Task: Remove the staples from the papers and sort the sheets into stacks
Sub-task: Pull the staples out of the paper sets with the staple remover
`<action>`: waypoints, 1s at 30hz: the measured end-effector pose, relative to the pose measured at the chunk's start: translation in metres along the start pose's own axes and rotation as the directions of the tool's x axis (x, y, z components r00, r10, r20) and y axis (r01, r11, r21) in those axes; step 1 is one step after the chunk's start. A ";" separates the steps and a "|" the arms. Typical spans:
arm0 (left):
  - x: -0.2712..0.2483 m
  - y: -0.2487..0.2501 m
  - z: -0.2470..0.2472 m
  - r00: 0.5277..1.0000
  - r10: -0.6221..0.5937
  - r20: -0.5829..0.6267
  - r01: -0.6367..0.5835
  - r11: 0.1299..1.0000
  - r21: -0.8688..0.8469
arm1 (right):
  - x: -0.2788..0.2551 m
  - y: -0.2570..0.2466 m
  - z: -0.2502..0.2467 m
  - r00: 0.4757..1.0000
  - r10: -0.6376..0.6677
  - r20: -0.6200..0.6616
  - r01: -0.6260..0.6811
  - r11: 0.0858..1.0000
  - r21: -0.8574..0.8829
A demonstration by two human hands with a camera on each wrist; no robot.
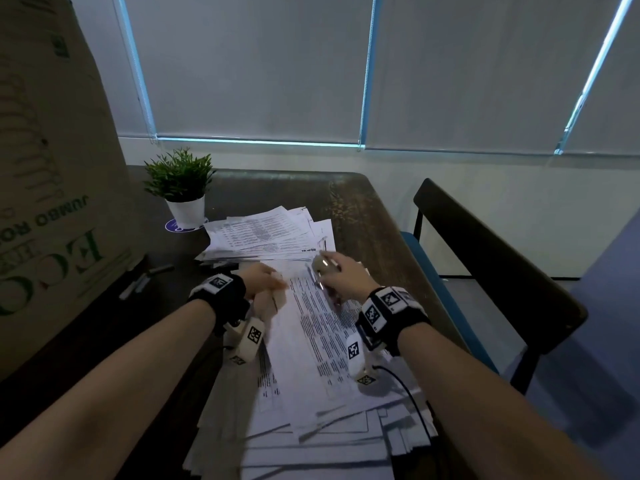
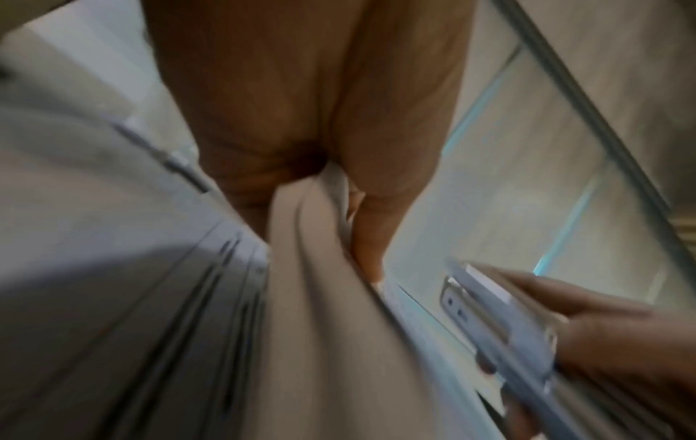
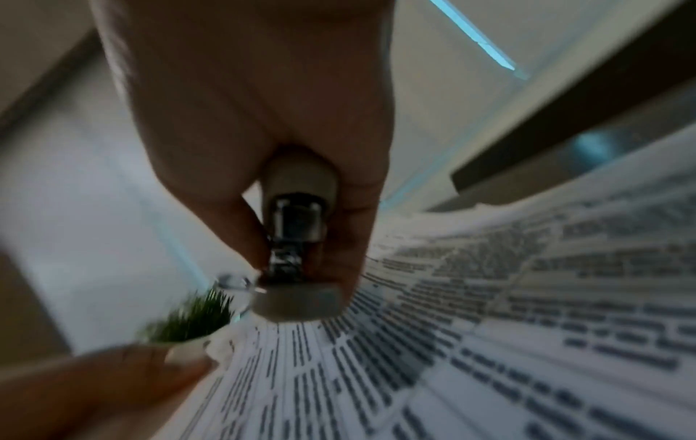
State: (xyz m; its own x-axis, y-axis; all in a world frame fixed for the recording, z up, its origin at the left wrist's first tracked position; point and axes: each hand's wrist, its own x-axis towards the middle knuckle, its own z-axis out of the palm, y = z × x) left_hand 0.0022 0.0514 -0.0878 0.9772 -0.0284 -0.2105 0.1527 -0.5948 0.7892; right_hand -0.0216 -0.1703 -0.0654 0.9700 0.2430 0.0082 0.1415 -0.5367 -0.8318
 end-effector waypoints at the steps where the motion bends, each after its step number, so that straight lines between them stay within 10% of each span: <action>1: -0.003 -0.005 0.004 0.998 -0.051 0.036 0.053 0.996 -0.069 | -0.002 0.000 0.004 0.999 -0.022 0.043 0.028 0.989 -0.143; 6: -0.014 -0.018 0.016 0.983 -0.167 0.079 0.183 0.942 -0.282 | -0.005 -0.002 0.021 0.985 -0.064 0.161 0.127 0.899 -0.419; 30: -0.010 -0.013 0.020 0.979 -0.190 0.073 0.190 0.982 0.009 | -0.001 -0.011 0.045 0.967 -0.097 0.234 0.222 0.769 -0.599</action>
State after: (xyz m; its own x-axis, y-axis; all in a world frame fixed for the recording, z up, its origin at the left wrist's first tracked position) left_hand -0.0127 0.0433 -0.1077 0.9169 0.0265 -0.3983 0.3342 -0.5969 0.7294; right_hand -0.0330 -0.1285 -0.0808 0.8784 0.4761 -0.0413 0.4425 -0.8430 -0.3058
